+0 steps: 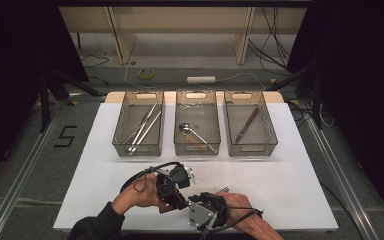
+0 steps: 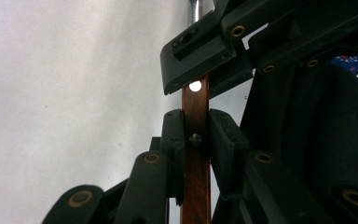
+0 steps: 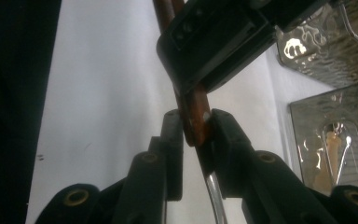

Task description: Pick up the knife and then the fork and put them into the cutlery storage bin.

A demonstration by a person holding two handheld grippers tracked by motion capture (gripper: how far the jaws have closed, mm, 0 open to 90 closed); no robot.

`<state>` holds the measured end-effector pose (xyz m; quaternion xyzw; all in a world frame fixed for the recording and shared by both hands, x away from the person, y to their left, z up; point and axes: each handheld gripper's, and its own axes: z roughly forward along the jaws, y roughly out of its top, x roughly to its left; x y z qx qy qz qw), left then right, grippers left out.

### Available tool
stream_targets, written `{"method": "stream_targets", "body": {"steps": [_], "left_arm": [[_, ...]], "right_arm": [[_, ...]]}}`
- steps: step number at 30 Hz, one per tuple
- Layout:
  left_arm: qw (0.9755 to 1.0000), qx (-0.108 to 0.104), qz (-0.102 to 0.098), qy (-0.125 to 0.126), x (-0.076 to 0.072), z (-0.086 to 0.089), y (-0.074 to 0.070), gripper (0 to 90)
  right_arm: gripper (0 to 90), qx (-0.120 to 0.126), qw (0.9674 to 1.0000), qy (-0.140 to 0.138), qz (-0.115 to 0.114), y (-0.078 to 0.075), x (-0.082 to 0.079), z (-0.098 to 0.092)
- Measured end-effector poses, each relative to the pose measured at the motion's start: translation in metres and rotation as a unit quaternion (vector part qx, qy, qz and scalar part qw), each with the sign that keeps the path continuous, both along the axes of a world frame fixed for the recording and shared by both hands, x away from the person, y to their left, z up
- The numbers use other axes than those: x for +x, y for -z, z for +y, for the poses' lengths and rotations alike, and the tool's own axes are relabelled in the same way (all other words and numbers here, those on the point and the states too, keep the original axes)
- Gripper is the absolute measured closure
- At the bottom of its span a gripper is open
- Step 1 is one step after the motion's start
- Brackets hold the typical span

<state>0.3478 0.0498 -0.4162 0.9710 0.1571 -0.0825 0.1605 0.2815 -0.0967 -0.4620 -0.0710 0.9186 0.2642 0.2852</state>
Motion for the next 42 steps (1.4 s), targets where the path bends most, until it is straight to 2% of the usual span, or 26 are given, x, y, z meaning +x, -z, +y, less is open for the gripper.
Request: {"method": "stream_targets", "body": {"steps": [2, 4, 8, 9, 13, 14, 16, 18, 20, 22, 25, 26, 27, 28, 32, 34, 35, 36, 38, 39, 42], "left_arm": [[1.0000, -0.005, -0.003, -0.001, 0.000, 0.001, -0.001, 75.7], [1.0000, -0.009, -0.004, 0.000, 0.000, 0.000, -0.002, 75.5], [0.9998, -0.015, -0.012, 0.000, 0.000, 0.001, -0.004, 74.0], [0.9997, -0.016, -0.020, -0.005, 0.000, 0.001, -0.005, 71.4], [0.9980, -0.029, -0.042, -0.038, 0.003, 0.008, -0.011, 50.0], [0.9970, -0.037, -0.048, -0.047, 0.004, 0.010, -0.013, 43.4], [0.9953, -0.050, -0.058, -0.059, 0.006, 0.014, -0.016, 35.7], [0.9932, -0.069, -0.069, -0.064, 0.006, 0.019, -0.020, 30.3], [0.9900, -0.088, -0.076, -0.080, 0.007, 0.026, -0.023, 27.2], [0.9832, -0.120, -0.097, -0.097, 0.008, 0.035, -0.027, 24.0], [0.9729, -0.154, -0.125, -0.118, 0.007, 0.046, -0.032, 21.0], [0.9672, -0.175, -0.136, -0.125, 0.007, 0.051, -0.033, 20.2], [0.9622, -0.191, -0.143, -0.132, 0.007, 0.055, -0.034, 20.1], [0.9571, -0.205, -0.150, -0.140, 0.006, 0.059, -0.034, 20.1], [0.9425, -0.234, -0.176, -0.161, 0.003, 0.072, -0.030, 19.0], [0.9319, -0.257, -0.184, -0.178, 0.001, 0.078, -0.026, 18.5], [0.9264, -0.269, -0.185, -0.188, 0.001, 0.082, -0.023, 18.4], [0.9221, -0.277, -0.188, -0.195, 0.000, 0.085, -0.020, 18.1], [0.9154, -0.286, -0.191, -0.209, -0.001, 0.091, -0.015, 17.6], [0.9111, -0.293, -0.193, -0.217, -0.002, 0.094, -0.013, 17.3], [0.9021, -0.303, -0.204, -0.229, -0.005, 0.103, -0.007, 17.2]], "right_arm": [[77.1, -0.003, 1.0000, 0.001, 0.000, 0.000, 0.000, 0.000], [78.1, -0.014, 0.9998, -0.013, -0.011, 0.001, 0.001, -0.001], [78.9, -0.017, 0.9996, -0.017, -0.011, 0.001, 0.001, -0.002], [79.0, -0.017, 0.9998, -0.013, -0.006, 0.001, 0.001, -0.003], [79.1, -0.027, 0.9995, -0.012, -0.010, 0.002, 0.003, -0.007], [79.1, -0.025, 0.9996, -0.007, -0.010, 0.001, 0.003, -0.008], [79.1, -0.024, 0.9997, 0.000, -0.006, -0.001, 0.005, -0.012], [79.1, -0.026, 0.9995, 0.001, -0.016, -0.003, 0.008, -0.016], [79.1, -0.034, 0.9993, 0.005, -0.015, -0.005, 0.010, -0.020], [79.0, -0.029, 0.9994, 0.012, -0.016, -0.007, 0.013, -0.025], [79.0, -0.027, 0.9992, 0.027, -0.012, -0.010, 0.017, -0.034], [79.0, -0.026, 0.9991, 0.032, -0.014, -0.011, 0.019, -0.036], [79.0, -0.007, 0.9987, 0.050, -0.008, -0.011, 0.020, -0.039], [79.0, -0.004, 0.9984, 0.056, -0.010, -0.013, 0.022, -0.043], [79.0, 0.019, 0.9961, 0.086, -0.003, -0.019, 0.031, -0.056], [79.0, 0.032, 0.9940, 0.105, 0.007, -0.023, 0.034, -0.061], [79.0, 0.034, 0.9936, 0.107, 0.003, -0.024, 0.037, -0.064], [79.0, 0.041, 0.9916, 0.122, 0.011, -0.026, 0.037, -0.067], [79.0, 0.059, 0.9890, 0.134, 0.015, -0.029, 0.042, -0.072], [79.0, 0.066, 0.9877, 0.141, 0.019, -0.031, 0.044, -0.075], [79.1, 0.079, 0.9838, 0.159, 0.023, -0.039, 0.051, -0.085]]}}
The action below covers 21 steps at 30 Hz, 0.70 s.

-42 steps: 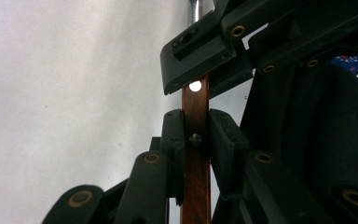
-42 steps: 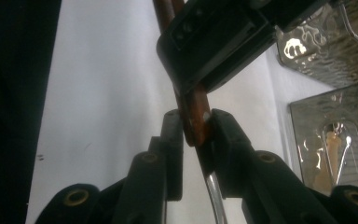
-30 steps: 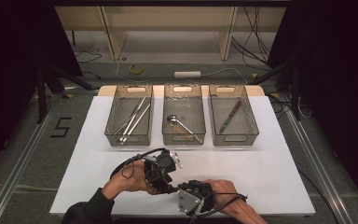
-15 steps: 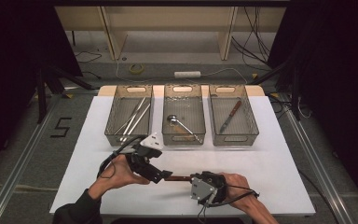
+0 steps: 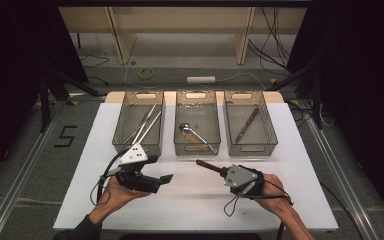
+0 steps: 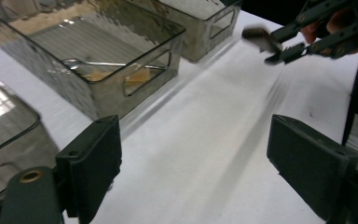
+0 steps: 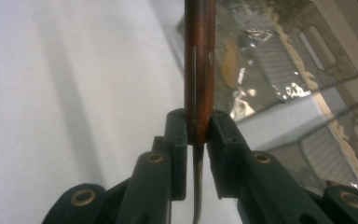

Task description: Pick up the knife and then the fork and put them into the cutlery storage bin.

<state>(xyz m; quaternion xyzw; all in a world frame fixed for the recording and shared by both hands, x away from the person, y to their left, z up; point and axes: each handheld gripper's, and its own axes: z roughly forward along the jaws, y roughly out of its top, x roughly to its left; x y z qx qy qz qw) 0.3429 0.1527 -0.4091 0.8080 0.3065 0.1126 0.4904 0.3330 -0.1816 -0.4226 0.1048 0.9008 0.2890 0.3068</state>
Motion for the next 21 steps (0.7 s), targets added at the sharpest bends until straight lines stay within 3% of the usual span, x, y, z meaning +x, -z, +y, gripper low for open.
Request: {"method": "stream_targets", "body": {"steps": [6, 11, 13, 21], "left_arm": [[0.9993, -0.029, -0.002, -0.025, -0.005, 0.018, 0.009, 16.7], [0.9985, -0.032, -0.021, -0.039, -0.009, 0.026, 0.011, 15.5], [0.9982, -0.039, -0.020, -0.041, -0.010, 0.029, 0.010, 15.5], [0.9980, -0.034, -0.022, -0.048, -0.012, 0.034, 0.013, 15.5]], "right_arm": [[79.0, 0.027, 0.9988, 0.040, 0.011, -0.013, 0.015, -0.020], [79.1, 0.053, 0.9961, 0.067, 0.023, -0.023, 0.031, -0.033], [79.0, 0.063, 0.9947, 0.076, 0.027, -0.028, 0.038, -0.036], [79.1, 0.082, 0.9899, 0.107, 0.044, -0.045, 0.066, -0.046]]}}
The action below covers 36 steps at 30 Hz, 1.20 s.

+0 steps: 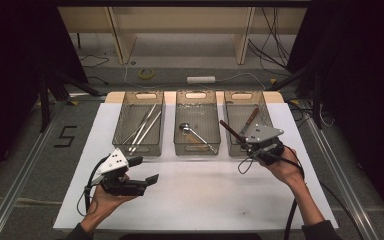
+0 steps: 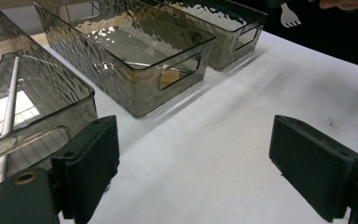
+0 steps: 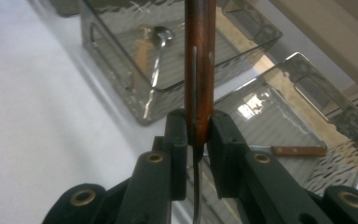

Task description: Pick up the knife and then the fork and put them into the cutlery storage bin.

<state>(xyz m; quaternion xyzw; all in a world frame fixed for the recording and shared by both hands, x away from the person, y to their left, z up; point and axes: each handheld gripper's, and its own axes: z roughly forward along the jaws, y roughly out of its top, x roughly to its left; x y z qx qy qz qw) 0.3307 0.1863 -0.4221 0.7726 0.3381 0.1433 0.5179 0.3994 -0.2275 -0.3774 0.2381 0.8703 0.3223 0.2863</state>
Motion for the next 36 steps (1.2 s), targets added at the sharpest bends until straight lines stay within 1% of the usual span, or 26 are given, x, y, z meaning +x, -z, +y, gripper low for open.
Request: {"method": "stream_targets", "body": {"steps": [2, 5, 8, 10, 17, 23, 26, 33, 36], "left_arm": [[1.0000, 0.001, -0.002, -0.001, -0.001, 0.000, 0.001, 15.5], [1.0000, 0.007, -0.004, 0.000, -0.002, 0.000, 0.002, 15.5], [0.9999, 0.011, -0.007, 0.000, -0.002, 0.000, 0.002, 15.5], [0.9999, 0.014, -0.009, -0.003, -0.003, 0.001, 0.002, 15.5], [0.9998, 0.012, -0.011, -0.008, -0.003, 0.003, 0.002, 15.5], [0.9997, 0.013, -0.013, -0.012, -0.004, 0.002, 0.002, 15.5], [0.9998, 0.011, -0.014, -0.013, -0.004, 0.003, 0.002, 15.5], [0.9996, 0.013, -0.020, -0.012, -0.005, 0.002, 0.002, 15.5], [0.9996, 0.011, -0.021, -0.017, -0.005, 0.002, 0.003, 15.5]], "right_arm": [[79.1, 0.006, 0.9999, 0.007, 0.005, -0.003, 0.007, -0.003], [79.0, 0.010, 0.9997, 0.020, 0.014, -0.006, 0.016, -0.006], [79.0, 0.021, 0.9992, 0.027, 0.021, -0.007, 0.024, -0.009], [79.0, 0.022, 0.9989, 0.034, 0.025, -0.009, 0.028, -0.011], [79.0, 0.037, 0.9975, 0.048, 0.037, -0.014, 0.043, -0.016], [79.0, 0.037, 0.9967, 0.059, 0.043, -0.015, 0.054, -0.017], [79.0, 0.038, 0.9965, 0.060, 0.045, -0.017, 0.059, -0.017], [79.0, 0.043, 0.9950, 0.074, 0.051, -0.019, 0.073, -0.018], [79.0, 0.044, 0.9944, 0.081, 0.052, -0.020, 0.078, -0.017]]}}
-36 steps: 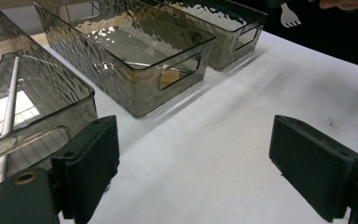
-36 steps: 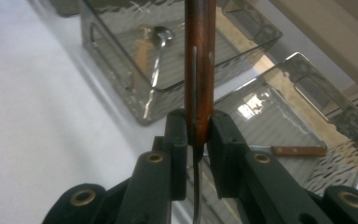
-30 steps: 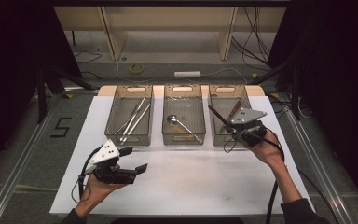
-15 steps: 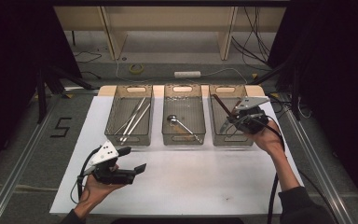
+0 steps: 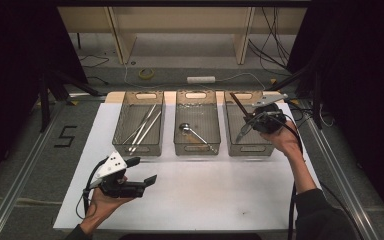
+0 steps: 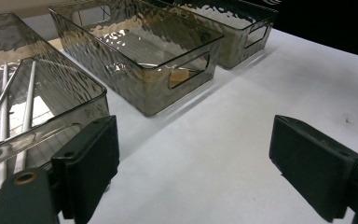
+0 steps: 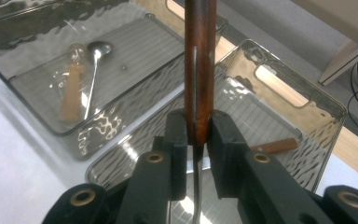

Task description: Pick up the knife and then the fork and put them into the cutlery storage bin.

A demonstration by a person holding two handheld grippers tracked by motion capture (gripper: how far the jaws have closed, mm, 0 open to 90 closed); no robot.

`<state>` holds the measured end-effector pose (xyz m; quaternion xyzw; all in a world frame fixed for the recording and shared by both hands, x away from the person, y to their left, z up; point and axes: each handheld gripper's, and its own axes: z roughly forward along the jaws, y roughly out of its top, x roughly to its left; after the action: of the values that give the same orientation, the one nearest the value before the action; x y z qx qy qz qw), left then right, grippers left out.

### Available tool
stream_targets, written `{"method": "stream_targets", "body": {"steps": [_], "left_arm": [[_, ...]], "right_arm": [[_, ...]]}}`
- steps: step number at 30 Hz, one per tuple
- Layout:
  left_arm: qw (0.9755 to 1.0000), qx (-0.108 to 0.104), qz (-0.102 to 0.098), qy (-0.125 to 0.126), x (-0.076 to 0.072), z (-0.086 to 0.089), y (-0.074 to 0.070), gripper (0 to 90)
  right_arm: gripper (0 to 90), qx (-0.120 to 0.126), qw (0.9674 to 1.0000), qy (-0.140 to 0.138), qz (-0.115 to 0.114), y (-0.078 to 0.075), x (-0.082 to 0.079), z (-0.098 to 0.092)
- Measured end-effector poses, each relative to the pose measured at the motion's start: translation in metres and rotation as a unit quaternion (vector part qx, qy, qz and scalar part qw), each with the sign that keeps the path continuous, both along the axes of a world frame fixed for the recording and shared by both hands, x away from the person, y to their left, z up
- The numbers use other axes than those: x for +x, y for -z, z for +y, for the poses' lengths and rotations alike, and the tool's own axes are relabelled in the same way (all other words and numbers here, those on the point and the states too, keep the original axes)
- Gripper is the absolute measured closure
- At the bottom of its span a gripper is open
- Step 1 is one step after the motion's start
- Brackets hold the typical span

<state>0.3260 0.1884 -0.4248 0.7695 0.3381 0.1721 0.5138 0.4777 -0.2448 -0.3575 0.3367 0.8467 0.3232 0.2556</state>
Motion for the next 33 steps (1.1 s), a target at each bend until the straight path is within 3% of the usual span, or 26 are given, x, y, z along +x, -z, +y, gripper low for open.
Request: {"method": "stream_targets", "body": {"steps": [17, 33], "left_arm": [[1.0000, 0.000, -0.004, -0.003, 0.000, 0.000, 0.000, 15.5], [1.0000, 0.000, -0.002, -0.003, 0.000, -0.001, 0.000, 15.5]], "right_arm": [[78.9, -0.006, 0.9996, 0.021, 0.017, 0.008, 0.025, 0.006], [78.9, 0.005, 0.9980, 0.050, 0.040, 0.023, 0.041, 0.005]]}}
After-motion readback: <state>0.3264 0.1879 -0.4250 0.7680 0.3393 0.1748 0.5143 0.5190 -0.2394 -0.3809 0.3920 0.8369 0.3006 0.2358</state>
